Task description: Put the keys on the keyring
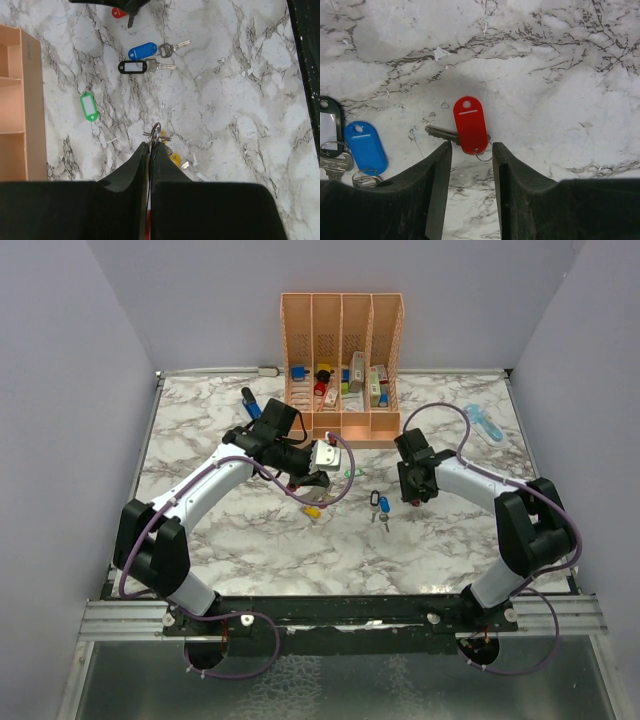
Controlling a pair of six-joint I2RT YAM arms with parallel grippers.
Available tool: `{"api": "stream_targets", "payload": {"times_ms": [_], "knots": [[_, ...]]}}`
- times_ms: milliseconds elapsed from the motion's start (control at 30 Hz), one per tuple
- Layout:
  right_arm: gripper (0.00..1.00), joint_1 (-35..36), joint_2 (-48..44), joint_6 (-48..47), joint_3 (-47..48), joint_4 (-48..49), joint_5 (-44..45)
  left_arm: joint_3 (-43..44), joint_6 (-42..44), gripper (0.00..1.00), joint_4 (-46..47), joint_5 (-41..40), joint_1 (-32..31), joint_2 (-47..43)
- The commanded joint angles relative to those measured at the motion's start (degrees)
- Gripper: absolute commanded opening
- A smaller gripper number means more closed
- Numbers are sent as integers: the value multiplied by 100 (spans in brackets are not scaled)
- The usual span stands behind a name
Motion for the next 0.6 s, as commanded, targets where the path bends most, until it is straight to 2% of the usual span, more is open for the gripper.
{"api": "stream_targets", "payload": {"times_ms": [0,133,300,567], "knots": [[38,-23,-13,-190,308,89,-61,208,0,0,90,-7,25,33],[36,-23,30,-398,464,277,-300,295,14,0,51,-71,25,36],[33,-2,235,-910,785,962,-1446,402,-8,0,5,-119,25,46],[30,30,846,-1593,1357,1641,-2352,326,-60,0,21,-140,53,43]]}}
